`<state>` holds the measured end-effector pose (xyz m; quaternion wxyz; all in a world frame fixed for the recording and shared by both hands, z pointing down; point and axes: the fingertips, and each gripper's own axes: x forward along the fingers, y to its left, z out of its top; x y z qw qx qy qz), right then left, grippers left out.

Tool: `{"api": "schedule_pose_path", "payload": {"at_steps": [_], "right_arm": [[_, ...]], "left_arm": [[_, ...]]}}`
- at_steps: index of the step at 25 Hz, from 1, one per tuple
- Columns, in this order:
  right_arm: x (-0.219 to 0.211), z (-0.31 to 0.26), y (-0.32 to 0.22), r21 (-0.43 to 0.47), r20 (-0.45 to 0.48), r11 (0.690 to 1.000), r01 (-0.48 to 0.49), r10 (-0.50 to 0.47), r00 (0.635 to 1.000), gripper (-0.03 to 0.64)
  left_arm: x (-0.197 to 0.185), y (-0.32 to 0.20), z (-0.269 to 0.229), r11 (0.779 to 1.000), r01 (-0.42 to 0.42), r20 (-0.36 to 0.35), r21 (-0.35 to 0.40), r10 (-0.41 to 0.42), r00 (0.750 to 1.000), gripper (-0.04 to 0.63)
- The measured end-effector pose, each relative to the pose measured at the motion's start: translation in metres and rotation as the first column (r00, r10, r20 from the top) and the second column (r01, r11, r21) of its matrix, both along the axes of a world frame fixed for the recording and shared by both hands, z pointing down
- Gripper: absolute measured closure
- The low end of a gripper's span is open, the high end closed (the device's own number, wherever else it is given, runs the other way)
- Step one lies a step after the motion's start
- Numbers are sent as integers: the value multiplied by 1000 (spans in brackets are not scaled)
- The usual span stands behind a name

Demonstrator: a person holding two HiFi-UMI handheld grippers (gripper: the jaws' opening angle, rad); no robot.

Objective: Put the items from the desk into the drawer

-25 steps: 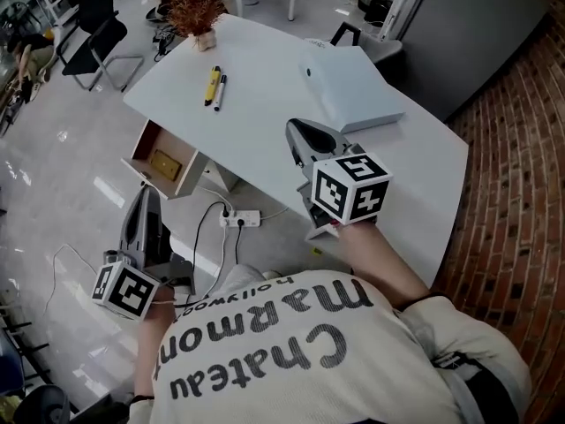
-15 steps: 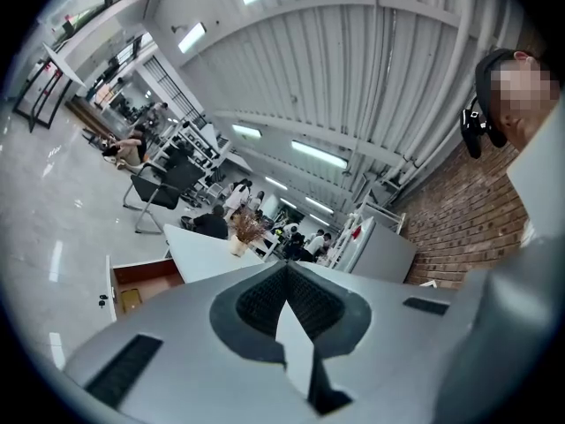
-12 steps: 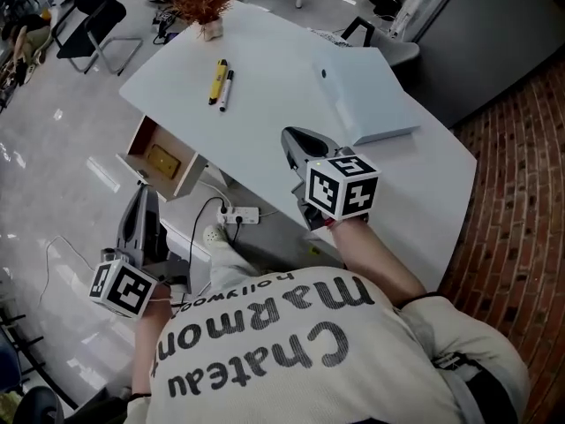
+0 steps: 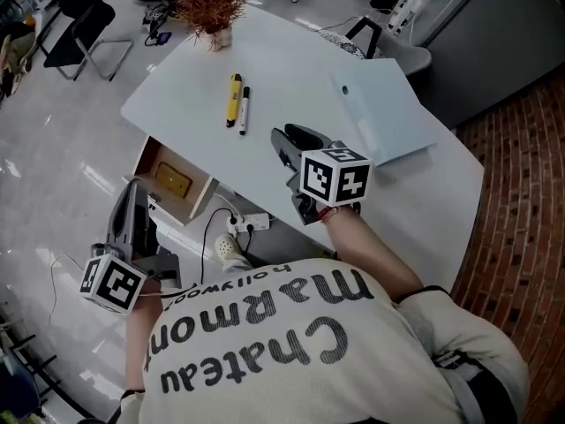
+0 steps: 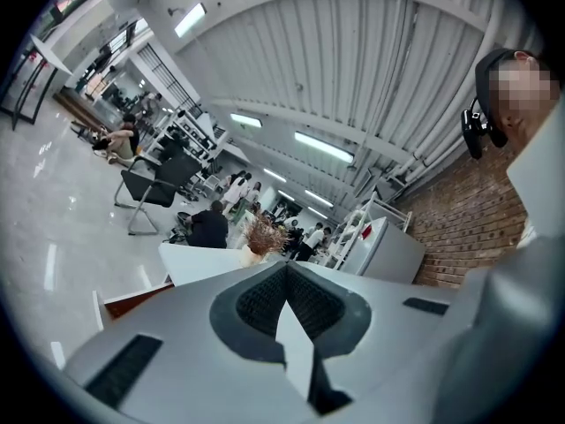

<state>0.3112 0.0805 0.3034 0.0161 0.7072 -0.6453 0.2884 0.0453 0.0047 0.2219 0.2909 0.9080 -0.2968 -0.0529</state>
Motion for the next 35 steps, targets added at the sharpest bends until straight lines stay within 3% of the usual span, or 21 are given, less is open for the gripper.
{"api": "schedule_pose_path", "payload": {"at_steps": [6, 16, 29, 35], "right_arm": [[-8, 29, -53, -72, 32, 996, -49, 52, 998, 455], [-16, 91, -99, -245, -5, 965, -96, 98, 995, 434], [-12, 150, -111, -444, -155, 884, -145, 84, 984, 410], [-3, 152, -109, -458, -185, 868, -192, 118, 976, 460]], "left_arm": [[-13, -66, -2, 1000, -17, 10, 16, 17, 1000, 595], [-41, -141, 1, 1000, -7, 2, 24, 7, 1000, 595], [-61, -175, 19, 1000, 9, -6, -12, -10, 1000, 595], [-64, -182, 19, 1000, 21, -5, -14, -21, 1000, 595]]}}
